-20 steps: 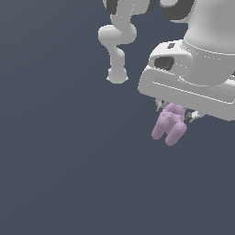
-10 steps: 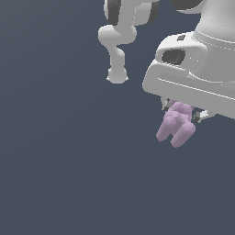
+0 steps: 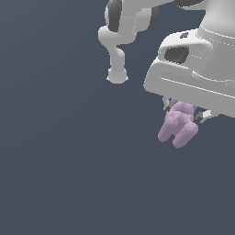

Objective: Pick up the object and move it to a goal position.

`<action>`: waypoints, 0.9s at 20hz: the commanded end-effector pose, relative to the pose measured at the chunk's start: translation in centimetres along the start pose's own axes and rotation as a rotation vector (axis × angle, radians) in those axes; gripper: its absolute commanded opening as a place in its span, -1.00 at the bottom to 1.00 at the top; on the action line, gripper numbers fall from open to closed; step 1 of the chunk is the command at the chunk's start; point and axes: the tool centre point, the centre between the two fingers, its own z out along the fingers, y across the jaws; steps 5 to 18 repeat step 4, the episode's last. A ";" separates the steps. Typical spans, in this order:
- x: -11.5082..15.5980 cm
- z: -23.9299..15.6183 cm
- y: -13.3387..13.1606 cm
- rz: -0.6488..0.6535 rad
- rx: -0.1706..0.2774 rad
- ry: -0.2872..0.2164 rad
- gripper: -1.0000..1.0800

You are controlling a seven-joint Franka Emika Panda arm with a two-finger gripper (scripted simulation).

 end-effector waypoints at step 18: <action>0.0 -0.1 0.0 0.000 0.000 0.001 -1.00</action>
